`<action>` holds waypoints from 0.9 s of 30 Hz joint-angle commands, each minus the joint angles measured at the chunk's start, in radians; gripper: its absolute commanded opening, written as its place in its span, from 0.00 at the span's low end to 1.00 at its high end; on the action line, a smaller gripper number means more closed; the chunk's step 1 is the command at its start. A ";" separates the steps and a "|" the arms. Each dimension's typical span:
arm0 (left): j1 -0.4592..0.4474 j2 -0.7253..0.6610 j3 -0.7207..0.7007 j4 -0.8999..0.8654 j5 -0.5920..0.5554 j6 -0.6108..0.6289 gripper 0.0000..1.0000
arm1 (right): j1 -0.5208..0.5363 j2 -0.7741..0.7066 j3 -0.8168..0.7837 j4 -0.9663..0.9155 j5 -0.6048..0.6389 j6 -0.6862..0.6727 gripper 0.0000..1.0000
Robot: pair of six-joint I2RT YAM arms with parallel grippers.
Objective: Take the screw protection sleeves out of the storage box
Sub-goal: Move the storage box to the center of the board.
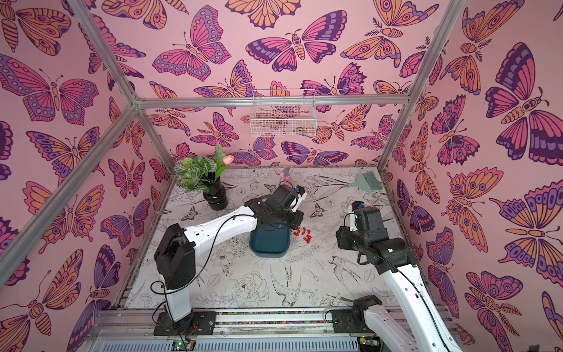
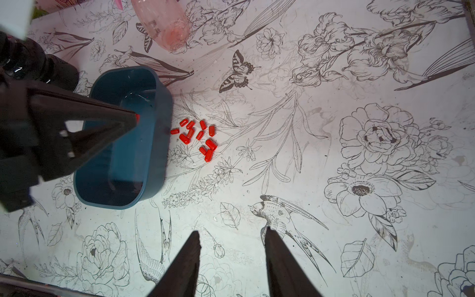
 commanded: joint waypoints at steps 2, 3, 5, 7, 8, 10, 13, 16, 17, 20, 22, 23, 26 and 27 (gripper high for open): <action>0.003 0.044 0.013 -0.022 -0.001 -0.012 0.10 | -0.007 0.011 0.000 0.016 -0.021 -0.006 0.45; 0.001 0.058 0.019 -0.022 0.001 -0.009 0.10 | -0.007 0.013 -0.001 0.017 -0.023 -0.007 0.45; -0.005 0.081 0.034 -0.024 0.008 -0.005 0.10 | -0.007 0.004 -0.004 0.021 -0.016 -0.004 0.45; -0.013 0.106 0.052 -0.022 0.013 -0.003 0.11 | -0.008 -0.011 -0.004 0.020 -0.004 0.000 0.45; -0.016 0.116 0.061 -0.024 0.015 -0.003 0.11 | -0.007 -0.016 -0.004 0.020 -0.003 0.000 0.45; -0.024 0.141 0.083 -0.025 0.018 0.000 0.11 | -0.007 -0.019 -0.003 0.016 -0.005 0.000 0.45; -0.031 0.180 0.122 -0.043 0.014 0.009 0.10 | -0.007 -0.014 -0.001 0.015 -0.011 -0.003 0.45; -0.035 0.213 0.152 -0.067 -0.004 0.021 0.10 | -0.008 -0.014 0.000 0.014 -0.015 -0.003 0.45; -0.035 0.224 0.159 -0.075 -0.009 0.023 0.11 | -0.008 -0.015 0.000 0.012 -0.015 -0.003 0.45; -0.035 0.252 0.175 -0.096 -0.029 0.032 0.11 | -0.007 -0.019 0.000 0.012 -0.015 -0.003 0.45; -0.037 0.269 0.184 -0.106 -0.036 0.036 0.11 | -0.008 -0.017 -0.001 0.013 -0.015 -0.003 0.45; -0.037 0.277 0.186 -0.112 -0.039 0.039 0.10 | -0.007 -0.016 -0.001 0.015 -0.016 -0.004 0.45; -0.040 0.296 0.196 -0.126 -0.059 0.044 0.11 | -0.007 -0.011 -0.002 0.017 -0.021 -0.006 0.45; -0.040 0.303 0.199 -0.130 -0.063 0.045 0.10 | -0.007 -0.013 -0.003 0.016 -0.022 -0.006 0.45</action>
